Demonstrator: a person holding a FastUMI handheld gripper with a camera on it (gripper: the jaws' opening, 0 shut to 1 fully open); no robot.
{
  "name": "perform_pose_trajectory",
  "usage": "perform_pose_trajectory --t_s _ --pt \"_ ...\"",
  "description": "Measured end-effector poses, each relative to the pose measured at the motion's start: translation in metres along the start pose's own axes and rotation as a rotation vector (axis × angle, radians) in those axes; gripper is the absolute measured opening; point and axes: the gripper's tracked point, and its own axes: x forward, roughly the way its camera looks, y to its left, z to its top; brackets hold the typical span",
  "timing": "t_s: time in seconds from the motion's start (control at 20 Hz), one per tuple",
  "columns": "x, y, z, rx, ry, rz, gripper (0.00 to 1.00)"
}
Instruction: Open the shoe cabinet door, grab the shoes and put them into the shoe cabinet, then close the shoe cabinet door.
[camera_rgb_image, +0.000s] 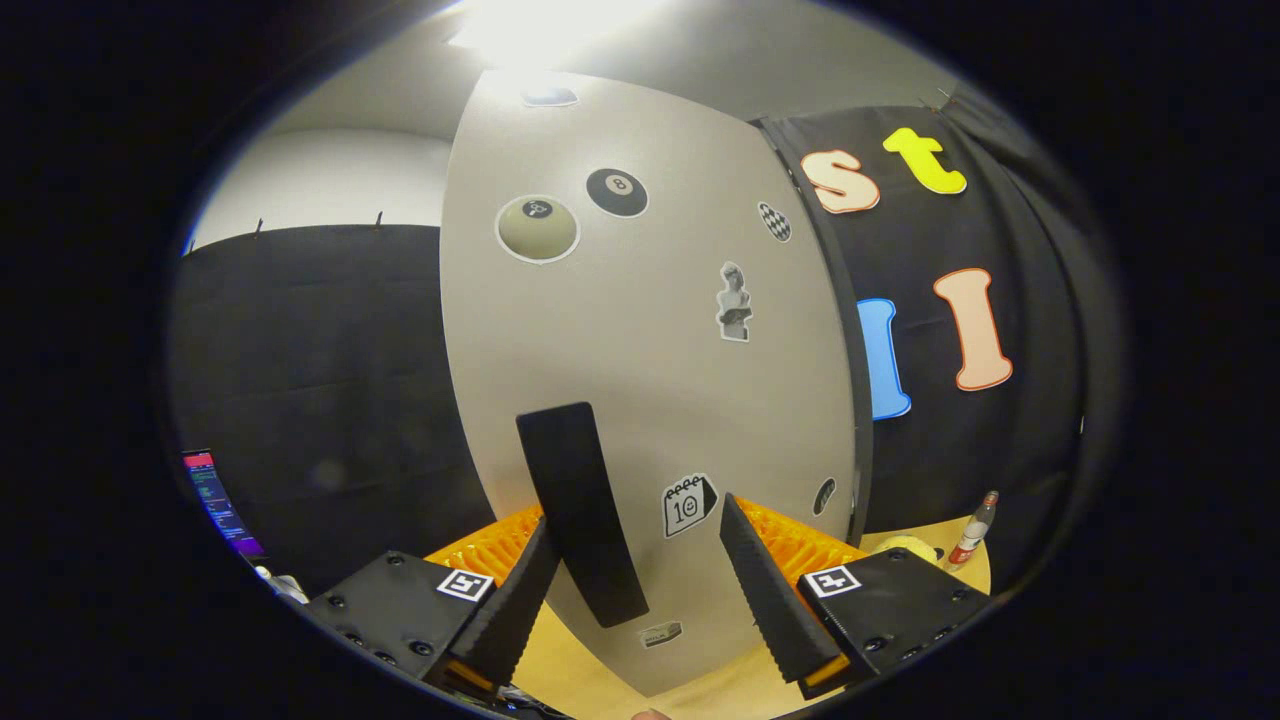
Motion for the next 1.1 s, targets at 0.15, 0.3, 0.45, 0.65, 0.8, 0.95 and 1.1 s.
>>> perform_pose_trajectory --t_s 0.15,0.3,0.45,0.65,0.8,0.95,1.1 --pt "0.020 0.010 0.000 -0.011 0.001 0.003 0.97" --pt "0.043 0.025 0.000 -0.007 -0.005 0.021 0.97" --pt "0.068 0.038 0.002 0.013 -0.011 0.035 0.97" --pt "0.090 0.046 0.002 -0.003 -0.038 0.009 0.97" --pt "0.088 0.047 0.000 -0.036 -0.046 -0.020 0.97" --pt "0.090 0.049 -0.008 -0.078 -0.044 -0.049 0.97" --pt "0.095 0.050 -0.016 -0.099 -0.029 -0.074 0.97"
